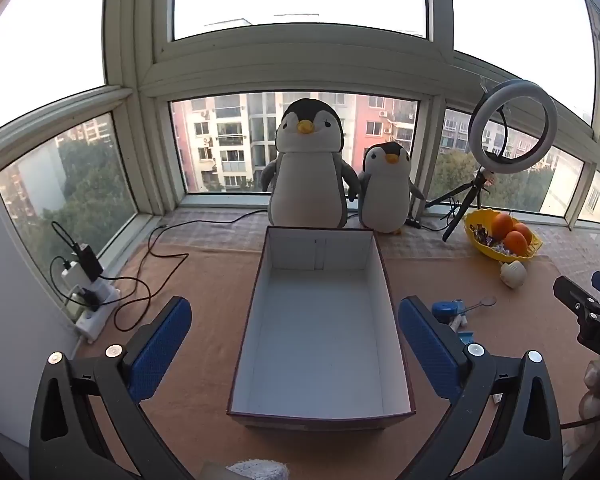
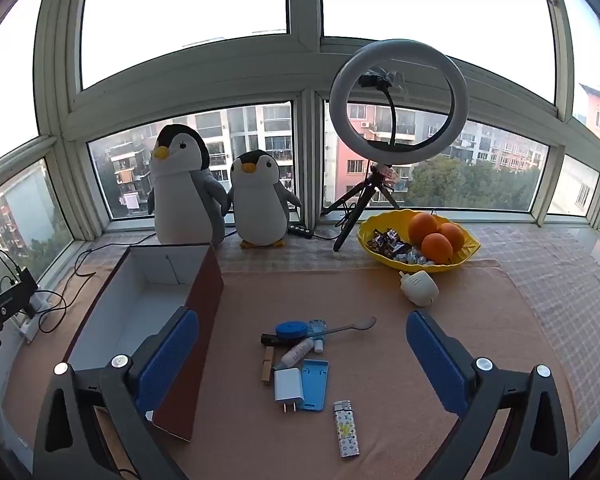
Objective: Organize rigid objects
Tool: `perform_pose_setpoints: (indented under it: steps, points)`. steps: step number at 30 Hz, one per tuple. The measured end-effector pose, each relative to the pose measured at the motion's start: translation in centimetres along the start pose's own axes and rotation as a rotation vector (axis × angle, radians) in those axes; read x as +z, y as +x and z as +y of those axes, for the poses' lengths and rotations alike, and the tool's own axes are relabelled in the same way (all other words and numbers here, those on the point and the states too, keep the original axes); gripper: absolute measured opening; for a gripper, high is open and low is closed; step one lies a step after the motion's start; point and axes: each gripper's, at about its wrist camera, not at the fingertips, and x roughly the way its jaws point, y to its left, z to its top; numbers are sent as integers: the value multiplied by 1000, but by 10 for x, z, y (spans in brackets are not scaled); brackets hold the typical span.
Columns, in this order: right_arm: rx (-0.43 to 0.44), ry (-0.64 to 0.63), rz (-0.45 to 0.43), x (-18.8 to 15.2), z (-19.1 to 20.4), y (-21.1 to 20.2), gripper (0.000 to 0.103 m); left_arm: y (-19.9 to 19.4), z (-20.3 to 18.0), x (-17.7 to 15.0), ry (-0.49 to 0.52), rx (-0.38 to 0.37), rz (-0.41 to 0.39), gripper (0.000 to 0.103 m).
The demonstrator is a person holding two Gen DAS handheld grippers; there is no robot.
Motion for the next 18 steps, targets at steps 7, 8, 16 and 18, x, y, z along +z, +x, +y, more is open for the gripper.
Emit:
perform_pose_setpoints:
  steps: [7,8,16,18]
  points:
    - [2,11,9,-2,0,3,103,-1,2,-5,-17,6,-9,103]
    - [1,13,7,-4,1,2,103,-2,2,-6,-17,6,-12,103]
    - [13,4,9,-7,8,1,103,2,1,-4,-13,-5,11,103]
    - [12,2,11,-7,9,1,103,2,0,-4,-11,-7,10,103]
